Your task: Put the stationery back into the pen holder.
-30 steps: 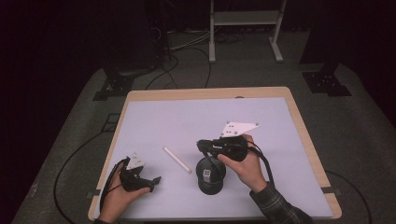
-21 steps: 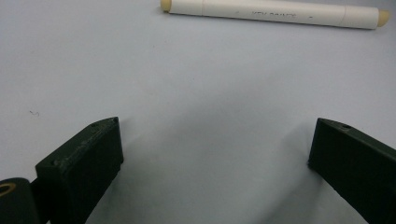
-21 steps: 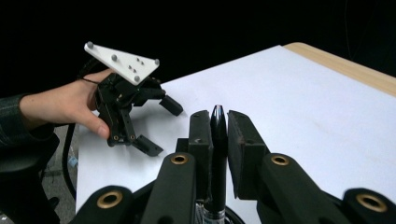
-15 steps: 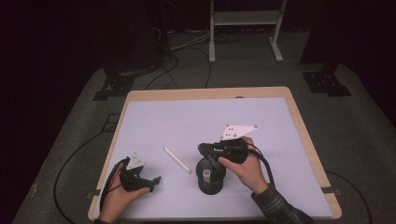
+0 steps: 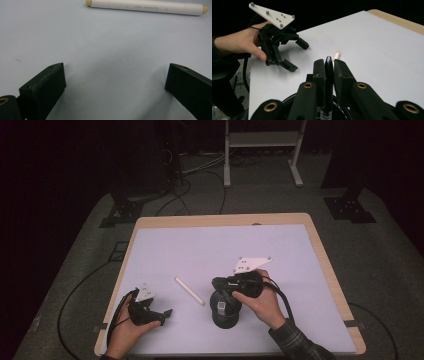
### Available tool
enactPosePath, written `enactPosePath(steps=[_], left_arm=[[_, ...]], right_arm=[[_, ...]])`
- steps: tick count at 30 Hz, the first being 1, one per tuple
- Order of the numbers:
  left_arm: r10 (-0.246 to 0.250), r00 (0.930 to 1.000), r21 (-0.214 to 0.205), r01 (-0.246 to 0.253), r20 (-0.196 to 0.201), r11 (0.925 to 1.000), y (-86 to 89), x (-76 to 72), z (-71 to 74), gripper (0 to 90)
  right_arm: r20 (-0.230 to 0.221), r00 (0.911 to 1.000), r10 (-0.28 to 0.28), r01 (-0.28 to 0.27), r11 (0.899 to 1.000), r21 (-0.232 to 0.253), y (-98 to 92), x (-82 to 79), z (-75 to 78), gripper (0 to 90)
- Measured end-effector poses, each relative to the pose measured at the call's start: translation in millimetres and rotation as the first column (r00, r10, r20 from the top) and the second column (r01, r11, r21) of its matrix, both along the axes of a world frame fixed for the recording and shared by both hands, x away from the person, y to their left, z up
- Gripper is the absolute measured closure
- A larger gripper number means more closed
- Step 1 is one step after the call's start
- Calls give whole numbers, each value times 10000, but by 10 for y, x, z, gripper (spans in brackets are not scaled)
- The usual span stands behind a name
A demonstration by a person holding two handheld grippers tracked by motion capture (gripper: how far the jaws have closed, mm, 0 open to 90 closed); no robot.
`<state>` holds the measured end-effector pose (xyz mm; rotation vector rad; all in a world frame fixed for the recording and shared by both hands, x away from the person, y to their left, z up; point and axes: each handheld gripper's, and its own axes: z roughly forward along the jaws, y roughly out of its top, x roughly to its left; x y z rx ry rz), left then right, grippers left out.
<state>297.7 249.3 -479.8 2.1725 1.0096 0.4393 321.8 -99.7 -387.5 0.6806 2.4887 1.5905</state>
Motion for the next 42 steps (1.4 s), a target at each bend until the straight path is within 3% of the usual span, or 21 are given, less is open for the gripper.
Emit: enactPosePath(steps=[14, 27, 42], left_arm=[[13, 10000, -17, -13, -14, 10000, -1, -2, 0, 20], [-1, 10000, 3, 1, 1, 10000, 0, 0, 0, 20], [11, 10000, -7, -11, -9, 10000, -2, -2, 0, 20]], right_arm=[[-281, 9996, 14, -21, 9997, -231, 22, 1, -64, 776], [-87, 9997, -212, 211, 9997, -133, -109, -29, 22, 597], [223, 9945, -1022, 1029, 9941, -356, -406, 21, -17, 434]])
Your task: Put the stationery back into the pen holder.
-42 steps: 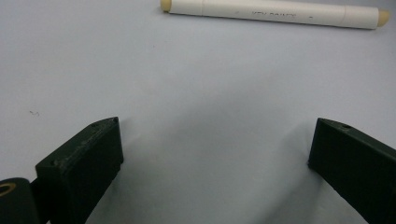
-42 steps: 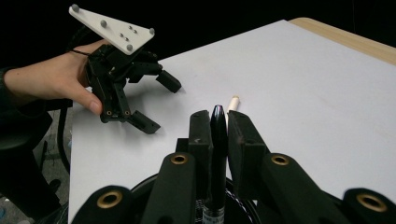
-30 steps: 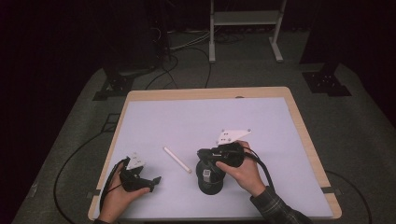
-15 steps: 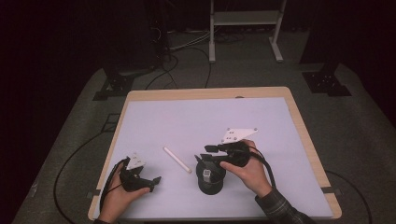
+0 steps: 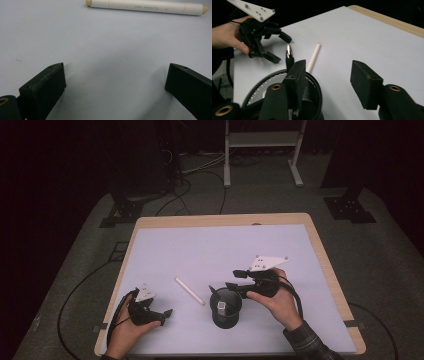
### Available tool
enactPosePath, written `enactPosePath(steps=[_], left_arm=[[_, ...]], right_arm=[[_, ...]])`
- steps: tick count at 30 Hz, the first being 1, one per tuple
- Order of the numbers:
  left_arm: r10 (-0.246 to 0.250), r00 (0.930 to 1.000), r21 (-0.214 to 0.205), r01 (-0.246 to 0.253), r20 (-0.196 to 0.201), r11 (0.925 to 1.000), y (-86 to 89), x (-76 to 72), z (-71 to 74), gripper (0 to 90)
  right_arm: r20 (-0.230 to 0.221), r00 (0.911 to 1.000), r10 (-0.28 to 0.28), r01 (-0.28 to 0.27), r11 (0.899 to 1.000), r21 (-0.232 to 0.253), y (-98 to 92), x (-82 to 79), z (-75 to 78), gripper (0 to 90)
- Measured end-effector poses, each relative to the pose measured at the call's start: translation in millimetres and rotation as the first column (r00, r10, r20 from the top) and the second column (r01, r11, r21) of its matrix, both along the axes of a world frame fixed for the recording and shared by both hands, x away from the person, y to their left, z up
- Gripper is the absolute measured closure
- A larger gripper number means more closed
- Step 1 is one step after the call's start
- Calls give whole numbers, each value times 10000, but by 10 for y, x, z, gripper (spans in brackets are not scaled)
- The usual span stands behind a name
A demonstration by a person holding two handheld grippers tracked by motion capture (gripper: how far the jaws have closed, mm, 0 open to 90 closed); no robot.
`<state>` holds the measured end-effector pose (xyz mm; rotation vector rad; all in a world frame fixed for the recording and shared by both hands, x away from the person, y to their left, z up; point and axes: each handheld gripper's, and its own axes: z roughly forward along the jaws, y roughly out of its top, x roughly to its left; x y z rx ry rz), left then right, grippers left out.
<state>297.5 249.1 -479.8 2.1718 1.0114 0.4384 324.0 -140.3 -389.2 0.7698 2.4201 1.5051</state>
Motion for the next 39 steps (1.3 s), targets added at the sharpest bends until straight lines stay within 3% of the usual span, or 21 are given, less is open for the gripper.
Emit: enactPosePath(steps=[9, 15, 18, 22, 25, 33, 39], left_arm=[[19, 10000, -4, -19, 14, 10000, -3, -1, 0, 20], [69, 10000, 30, -69, -4, 10000, -8, -2, 6, 21], [116, 9999, 81, -116, -40, 9999, -15, -1, 16, 27], [142, 9999, 95, -141, -69, 9999, -17, 3, 21, 32], [167, 9998, 103, -167, -83, 9998, -18, 5, 28, 41], [168, 9998, -52, -169, -128, 9998, -33, 5, 45, 64], [142, 9998, -162, -143, -110, 9998, -92, 11, 97, 68]], right_arm=[[110, 9966, -813, 814, 9966, -156, -204, -2, -73, 368], [176, 9882, -1519, 1524, 9879, -303, -407, 4, -128, 332], [189, 9789, -2032, 2041, 9768, -644, -555, 3, -204, 308], [165, 9732, -2294, 2300, 9695, -846, -651, 4, -271, 290], [-48, 9653, -2613, 2588, 9585, -1195, -752, -6, -348, 284], [-419, 9551, -2933, 2824, 9440, -1708, -908, -49, -509, 257], [-593, 9435, -3259, 3054, 9252, -2254, -1030, -105, -679, 235]])
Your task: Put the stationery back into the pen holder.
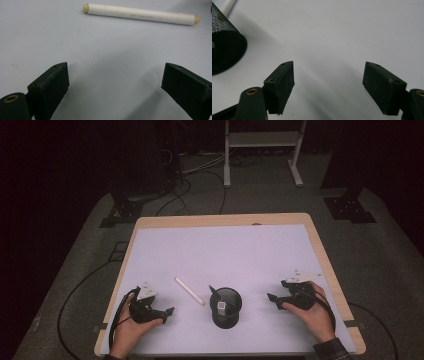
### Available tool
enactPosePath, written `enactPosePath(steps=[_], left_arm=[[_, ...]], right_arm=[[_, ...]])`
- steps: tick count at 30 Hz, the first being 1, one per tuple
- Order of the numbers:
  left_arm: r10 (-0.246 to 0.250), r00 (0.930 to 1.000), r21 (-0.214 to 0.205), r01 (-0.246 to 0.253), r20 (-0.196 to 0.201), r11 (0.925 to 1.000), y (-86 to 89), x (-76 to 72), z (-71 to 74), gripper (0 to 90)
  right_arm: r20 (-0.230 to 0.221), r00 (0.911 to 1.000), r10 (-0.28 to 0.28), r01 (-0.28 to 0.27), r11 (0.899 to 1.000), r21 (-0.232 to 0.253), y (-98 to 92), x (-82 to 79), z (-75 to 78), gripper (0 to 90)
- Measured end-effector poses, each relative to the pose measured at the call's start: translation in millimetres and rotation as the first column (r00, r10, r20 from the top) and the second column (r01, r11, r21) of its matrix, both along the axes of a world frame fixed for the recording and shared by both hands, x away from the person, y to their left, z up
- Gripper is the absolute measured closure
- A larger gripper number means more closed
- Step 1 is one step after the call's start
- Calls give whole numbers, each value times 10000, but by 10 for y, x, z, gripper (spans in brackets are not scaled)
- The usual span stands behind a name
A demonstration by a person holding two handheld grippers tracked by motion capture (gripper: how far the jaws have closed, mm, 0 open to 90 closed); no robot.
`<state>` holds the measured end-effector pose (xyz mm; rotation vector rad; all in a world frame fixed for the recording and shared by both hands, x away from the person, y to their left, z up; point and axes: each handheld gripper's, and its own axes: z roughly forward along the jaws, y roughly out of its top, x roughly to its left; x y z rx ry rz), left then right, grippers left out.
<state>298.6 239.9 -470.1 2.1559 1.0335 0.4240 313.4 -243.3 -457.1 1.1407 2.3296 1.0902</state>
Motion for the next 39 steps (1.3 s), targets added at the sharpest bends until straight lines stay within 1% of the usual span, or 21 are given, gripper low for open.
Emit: enactPosePath(steps=[1, 3, 5, 6, 8, 10, 12, 15, 17, 23, 25, 26, 27, 28, 29, 32, 34, 35, 36, 37, 39], left_arm=[[11, 10000, -48, -11, -18, 10000, -13, 1, 5, 68], [-21, 10000, -11, 21, 10, 10000, -48, 9, 26, 68], [-175, 9998, 50, 174, 49, 9998, -81, 27, 50, 68], [-176, 9998, -4, 176, 66, 9998, -98, 35, 59, 68], [-265, 9996, -18, 265, 125, 9996, -133, 67, 93, 69], [-285, 9995, -42, 286, 132, 9996, -151, 81, 109, 68], [-264, 9995, -80, 265, 159, 9996, -179, 109, 129, 68], [-220, 9996, -155, 223, 180, 9996, -216, 149, 151, 68], [-165, 9997, -215, 168, 170, 9996, -251, 182, 168, 68], [218, 9995, -102, -216, 206, 9997, -349, 320, 210, 68], [416, 9990, -155, -413, 181, 9990, -380, 356, 217, 68], [592, 9980, -240, -587, 223, 9980, -408, 398, 216, 68], [592, 9980, -240, -587, 223, 9980, -408, 398, 216, 68], [712, 9973, -201, -709, 176, 9973, -439, 439, 212, 68], [712, 9973, -201, -709, 176, 9973, -439, 439, 212, 68], [860, 9961, -160, -856, 200, 9962, -486, 502, 208, 68], [943, 9954, -160, -941, 154, 9954, -507, 533, 202, 68], [1105, 9939, -116, -1105, 47, 9938, -532, 562, 186, 68], [1105, 9939, -116, -1105, 47, 9938, -532, 562, 186, 68], [1198, 9928, -44, -1199, -71, 9928, -558, 577, 166, 68], [1208, 9926, -29, -1208, -116, 9927, -572, 584, 156, 68]], right_arm=[[-62, 10000, -52, 51, 9999, -107, -12, -10, -29, 231], [-130, 9999, -73, 69, 9997, -242, -28, -27, -77, 226], [-226, 9997, -86, 77, 9993, -376, -42, -41, -125, 217], [-306, 9995, -104, 91, 9991, -417, -53, -46, -147, 217], [-343, 9993, -145, 130, 9990, -416, -78, -60, -198, 218], [-390, 9990, -212, 197, 9991, -388, -85, -66, -215, 218], [-251, 9994, -234, 227, 9994, -273, -102, -81, -231, 222], [-23, 9996, -294, 293, 9992, -283, -109, -99, -254, 218], [46, 9996, -296, 297, 9990, -335, -105, -109, -258, 217], [50, 9995, -296, 298, 9989, -356, -103, -109, -260, 216], [48, 9995, -298, 299, 9989, -355, -103, -109, -261, 216], [57, 9995, -295, 297, 9989, -363, -102, -109, -261, 216], [57, 9995, -295, 297, 9989, -363, -102, -109, -261, 216], [62, 9995, -297, 299, 9989, -370, -102, -110, -261, 216], [66, 9995, -296, 298, 9989, -371, -102, -110, -261, 216], [66, 9995, -298, 300, 9989, -372, -101, -110, -262, 216], [67, 9995, -299, 301, 9989, -372, -101, -110, -262, 216], [61, 9995, -308, 310, 9989, -364, -100, -111, -262, 216], [63, 9995, -309, 311, 9989, -360, -100, -110, -262, 216], [63, 9995, -309, 311, 9989, -360, -100, -110, -262, 216], [63, 9995, -308, 310, 9989, -360, -100, -110, -262, 216]])
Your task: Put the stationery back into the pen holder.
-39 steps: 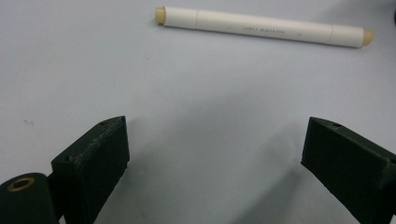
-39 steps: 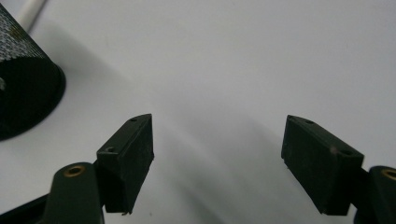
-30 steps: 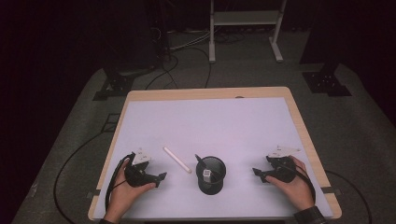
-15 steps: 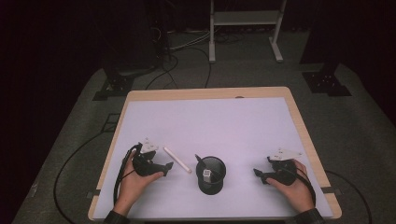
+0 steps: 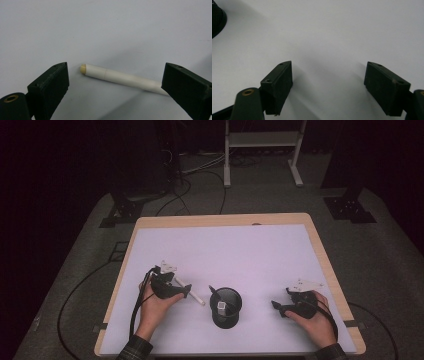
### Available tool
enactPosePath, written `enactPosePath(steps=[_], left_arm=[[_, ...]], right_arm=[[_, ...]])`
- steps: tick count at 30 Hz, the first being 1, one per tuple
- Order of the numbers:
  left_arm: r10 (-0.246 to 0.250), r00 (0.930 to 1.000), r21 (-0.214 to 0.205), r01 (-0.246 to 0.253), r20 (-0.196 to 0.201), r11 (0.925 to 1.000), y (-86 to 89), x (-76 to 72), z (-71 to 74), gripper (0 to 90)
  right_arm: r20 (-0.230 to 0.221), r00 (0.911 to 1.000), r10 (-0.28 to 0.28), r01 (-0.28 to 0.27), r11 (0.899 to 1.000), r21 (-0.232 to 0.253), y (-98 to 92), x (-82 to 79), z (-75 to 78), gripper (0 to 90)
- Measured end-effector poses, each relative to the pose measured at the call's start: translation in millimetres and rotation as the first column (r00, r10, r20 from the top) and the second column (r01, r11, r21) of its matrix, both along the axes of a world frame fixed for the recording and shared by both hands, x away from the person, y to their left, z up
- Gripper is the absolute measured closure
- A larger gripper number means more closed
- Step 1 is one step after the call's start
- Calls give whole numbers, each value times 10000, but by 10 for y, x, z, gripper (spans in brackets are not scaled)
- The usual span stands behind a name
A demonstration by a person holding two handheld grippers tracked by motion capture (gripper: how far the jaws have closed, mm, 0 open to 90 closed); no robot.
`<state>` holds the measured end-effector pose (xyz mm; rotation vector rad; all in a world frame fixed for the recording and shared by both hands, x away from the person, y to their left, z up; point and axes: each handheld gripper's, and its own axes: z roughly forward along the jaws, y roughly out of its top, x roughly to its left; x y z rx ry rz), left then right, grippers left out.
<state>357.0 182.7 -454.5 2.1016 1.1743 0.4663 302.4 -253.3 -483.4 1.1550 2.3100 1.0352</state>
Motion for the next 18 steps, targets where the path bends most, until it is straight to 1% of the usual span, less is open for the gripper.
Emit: enactPosePath(steps=[4, 10, 14, 15, 18], left_arm=[[102, 9998, -78, -103, -152, 9999, -59, 30, -43, 68], [295, 9989, 71, -292, -371, 9995, -100, 50, -92, 68], [307, 9984, 124, -301, -470, 9995, -106, 40, -115, 69], [290, 9980, 126, -283, -553, 9995, -117, 41, -136, 69], [290, 9980, 152, -282, -558, 9995, -125, 45, -152, 69]], right_arm=[[-5, 10000, -3, 3, 10000, 7, 0, 0, 0, 216], [-5, 10000, 9, -9, 10000, -2, -2, 1, 0, 216], [-2, 10000, 9, -9, 10000, -5, -1, 0, 0, 216], [-3, 10000, 11, -11, 10000, -4, -2, 1, 0, 216], [-7, 10000, 11, -11, 10000, -1, -2, 1, 0, 216]])
